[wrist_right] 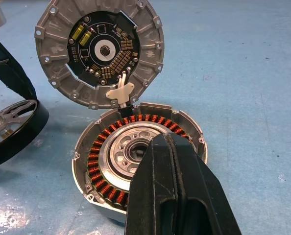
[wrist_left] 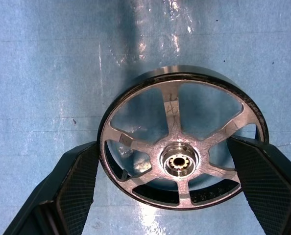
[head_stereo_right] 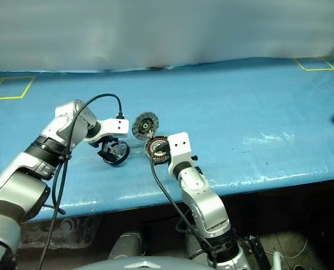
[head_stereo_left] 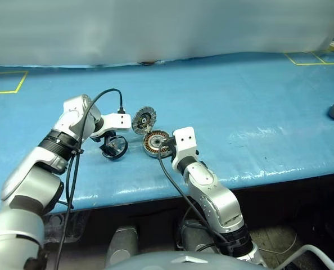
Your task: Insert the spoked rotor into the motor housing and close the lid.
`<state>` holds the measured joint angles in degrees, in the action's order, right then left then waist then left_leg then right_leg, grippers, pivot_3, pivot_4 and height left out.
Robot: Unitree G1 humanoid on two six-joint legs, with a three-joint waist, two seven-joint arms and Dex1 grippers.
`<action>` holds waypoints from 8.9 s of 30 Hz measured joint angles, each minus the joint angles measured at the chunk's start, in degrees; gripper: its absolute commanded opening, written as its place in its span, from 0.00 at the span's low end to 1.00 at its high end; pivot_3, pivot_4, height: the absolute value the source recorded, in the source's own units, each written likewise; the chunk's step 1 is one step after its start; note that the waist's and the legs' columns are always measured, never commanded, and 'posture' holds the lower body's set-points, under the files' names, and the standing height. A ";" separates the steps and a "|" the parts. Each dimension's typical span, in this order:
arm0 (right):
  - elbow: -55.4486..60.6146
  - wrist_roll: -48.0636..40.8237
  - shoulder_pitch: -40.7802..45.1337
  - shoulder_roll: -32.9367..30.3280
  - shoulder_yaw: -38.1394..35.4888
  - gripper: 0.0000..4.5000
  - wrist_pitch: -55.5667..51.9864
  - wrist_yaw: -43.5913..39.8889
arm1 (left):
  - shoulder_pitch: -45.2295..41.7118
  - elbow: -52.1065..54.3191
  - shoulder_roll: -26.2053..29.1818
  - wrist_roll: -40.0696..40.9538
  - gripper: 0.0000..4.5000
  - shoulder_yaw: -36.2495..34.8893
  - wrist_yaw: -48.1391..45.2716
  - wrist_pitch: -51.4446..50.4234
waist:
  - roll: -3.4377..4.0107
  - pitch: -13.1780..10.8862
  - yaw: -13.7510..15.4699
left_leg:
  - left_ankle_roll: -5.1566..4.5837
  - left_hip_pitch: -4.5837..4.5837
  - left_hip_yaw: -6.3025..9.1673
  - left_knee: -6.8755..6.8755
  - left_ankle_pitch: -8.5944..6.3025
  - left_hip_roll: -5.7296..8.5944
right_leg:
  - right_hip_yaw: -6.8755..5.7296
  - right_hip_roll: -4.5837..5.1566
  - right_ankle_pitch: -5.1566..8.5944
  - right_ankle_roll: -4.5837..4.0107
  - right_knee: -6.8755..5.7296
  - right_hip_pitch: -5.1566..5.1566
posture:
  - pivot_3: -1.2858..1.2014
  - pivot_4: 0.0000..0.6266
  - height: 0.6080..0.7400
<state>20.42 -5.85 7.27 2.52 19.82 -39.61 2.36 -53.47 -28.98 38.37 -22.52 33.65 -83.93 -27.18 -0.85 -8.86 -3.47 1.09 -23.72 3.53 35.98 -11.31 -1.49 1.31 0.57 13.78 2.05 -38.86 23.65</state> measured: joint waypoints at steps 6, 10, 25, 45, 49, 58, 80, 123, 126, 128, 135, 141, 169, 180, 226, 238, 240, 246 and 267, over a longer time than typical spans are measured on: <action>-0.01 0.02 0.00 0.00 -0.02 0.00 0.00 0.03 | 0.07 0.00 0.00 0.05 1.00 0.00 -0.14 -0.01 | 0.00 0.00 -0.01 | 0.00 0.00 0.00 0.00 0.00 0.00 | 0.00 0.00 0.00 0.00 0.00 0.00 | 0.52 0.24 1.00; -0.01 0.02 0.00 0.00 -0.03 0.00 0.00 0.04 | 0.06 -0.01 -0.17 0.06 1.00 0.00 -0.15 0.00 | 0.00 0.00 0.00 | 0.00 0.00 0.00 0.00 0.00 0.00 | 0.00 0.00 0.00 0.00 0.00 0.00 | 0.52 0.24 1.00; -0.01 0.20 -0.01 0.00 -0.07 0.00 0.00 0.06 | -0.55 -0.81 -0.97 0.15 0.76 0.00 -0.34 0.17 | 0.00 0.00 -0.01 | 0.00 0.00 0.00 0.00 0.00 0.00 | 0.00 0.00 0.00 0.00 0.00 0.00 | 0.52 0.24 1.00; -0.22 0.21 0.00 0.00 -0.05 0.00 0.00 -0.09 | -2.38 0.21 3.00 0.78 0.76 -0.44 -3.23 2.83 | 0.00 0.00 -0.01 | 0.00 0.00 0.00 0.00 0.00 0.00 | 0.00 -0.01 0.01 -0.02 0.00 0.01 | 0.52 0.24 1.00; -0.45 0.22 0.00 0.00 -0.04 0.00 0.00 -0.48 | -3.34 0.69 4.50 0.90 0.76 -0.45 -5.08 6.13 | 0.00 0.00 0.00 | 0.00 -0.02 0.00 -0.01 0.00 0.00 | 0.00 -0.01 0.02 -0.04 0.00 0.03 | 0.52 0.24 1.00; -0.44 0.52 0.00 -0.02 0.00 0.00 0.00 -1.10 | -8.79 1.86 3.03 3.13 0.76 -1.74 -7.38 9.92 | 0.00 0.00 0.05 | 0.00 -0.02 0.00 -0.01 0.00 0.00 | 0.00 -0.01 0.03 -0.05 0.01 0.02 | 0.52 0.24 1.00; 0.66 1.31 -1.42 -0.17 -0.24 0.00 -1.13 -1.30 | -9.50 17.05 0.37 18.34 0.76 -4.25 -8.10 -3.06 | 0.00 0.00 -0.17 | 0.00 0.00 0.01 -0.02 0.00 -0.02 | 0.04 -0.06 0.04 -0.07 -0.01 0.03 | 0.52 0.24 1.00; 4.41 2.59 -3.93 -1.01 -1.86 0.00 -4.76 -2.89 | 13.24 30.01 -6.60 21.60 0.76 -13.97 25.49 -9.40 | 0.01 0.00 0.10 | 0.01 0.11 -0.03 0.00 0.00 -0.01 | 0.10 -0.05 0.01 -0.04 -0.04 -0.05 | 0.52 0.24 1.00; 4.44 2.71 -3.94 -1.01 -1.82 0.00 -4.77 -2.89 | 13.18 27.50 -6.59 21.44 0.76 -13.34 24.71 -7.66 | 0.01 0.00 0.15 | 0.01 0.10 -0.04 0.00 0.00 0.00 | 0.09 -0.05 0.01 -0.04 -0.03 -0.05 | 0.52 0.24 1.00; 4.46 2.75 -3.99 -1.00 -1.83 0.00 -4.77 -2.89 | 13.00 26.19 -6.63 21.34 0.76 -12.62 24.34 -6.53 | 0.01 0.00 0.21 | 0.01 0.09 -0.04 0.00 0.00 0.00 | 0.09 -0.04 0.01 -0.04 -0.03 -0.05 | 0.52 0.24 1.00; 4.89 2.77 -4.79 -6.70 -0.64 0.00 -1.33 -7.67 | 11.69 21.83 -6.73 20.40 0.76 -11.69 23.81 -1.17 | 0.01 0.00 0.27 | 0.01 0.10 -0.05 0.00 0.00 0.01 | 0.09 -0.04 0.02 -0.04 -0.01 -0.05 | 0.52 0.24 1.00; 4.28 2.72 -8.28 -14.57 -0.49 0.00 8.54 -15.05 | 10.97 19.97 -6.96 20.34 0.76 -10.91 23.26 0.83 | 0.00 0.00 0.40 | 0.01 0.10 -0.06 0.00 0.00 0.01 | 0.09 -0.05 0.02 -0.04 0.01 -0.08 | 0.52 0.24 1.00; -25.71 -6.66 -2.31 -20.45 -7.40 0.00 40.65 -44.80 | 10.75 20.04 -6.97 20.38 0.76 -10.43 20.26 1.84 | 0.01 -0.01 0.79 | 0.01 0.20 -0.11 0.02 0.00 0.01 | 0.14 -0.07 -0.01 -0.04 0.01 -0.18 | 0.52 0.24 1.00; -36.51 -5.77 3.30 -17.90 -9.24 0.00 42.73 -45.20 | 10.74 20.14 -6.78 20.34 0.76 -10.00 18.82 2.82 | 0.01 -0.01 0.89 | 0.01 0.20 -0.11 0.01 0.00 0.01 | 0.15 -0.07 -0.03 -0.04 0.01 -0.18 | 0.52 0.24 1.00; -33.87 -4.73 -1.36 -14.13 -11.20 0.84 44.21 -43.67 | -3.70 2.24 -12.66 13.64 0.76 -4.90 9.61 8.77 | 0.01 0.00 1.12 | 0.00 0.26 -0.12 0.03 0.00 0.01 | 0.16 -0.10 -0.04 -0.04 0.00 -0.25 | 0.52 0.24 1.00; -33.95 -4.72 -1.07 -14.59 -11.19 0.84 44.18 -43.95 | -3.36 2.42 -11.80 11.66 0.76 -3.04 7.13 9.35 | 0.01 0.00 1.11 | 0.00 0.26 -0.12 0.03 0.00 0.00 | 0.17 -0.10 -0.04 -0.05 0.00 -0.25 | 0.52 0.24 1.00; -34.01 -4.68 -0.97 -14.66 -11.19 0.84 44.16 -44.10 | -3.36 2.42 -11.83 11.38 0.76 -3.01 7.37 10.04 | 0.01 0.00 1.10 | 0.01 0.26 -0.12 0.04 0.00 0.00 | 0.17 -0.10 -0.04 -0.05 0.00 -0.25 | 0.52 0.24 1.00; -34.04 -4.43 -0.83 -14.87 -11.19 0.84 44.09 -44.35 | -3.43 2.21 -12.32 11.13 0.76 -2.76 7.58 10.44 | 0.01 0.00 1.18 | 0.01 0.26 -0.12 0.04 0.00 0.01 | 0.17 -0.10 -0.04 -0.04 0.00 -0.26 | 0.52 0.24 1.00; -33.88 -3.52 -1.05 -14.88 -11.19 0.84 44.08 -43.34 | -4.98 -0.54 -14.77 7.69 0.76 -1.99 6.26 11.96 | 0.03 0.02 1.31 | 0.01 0.33 -0.12 0.11 0.00 0.03 | 0.21 -0.10 -0.05 -0.02 0.00 -0.39 | 0.52 0.24 1.00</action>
<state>-13.45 -9.37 6.21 -12.36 8.64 4.47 -40.98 -58.45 -29.52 23.60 -14.83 31.66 -77.67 -15.22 -0.81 -8.83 -2.16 1.10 -23.39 3.41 36.10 -11.30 -1.46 1.52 0.48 13.73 2.04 -38.86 23.26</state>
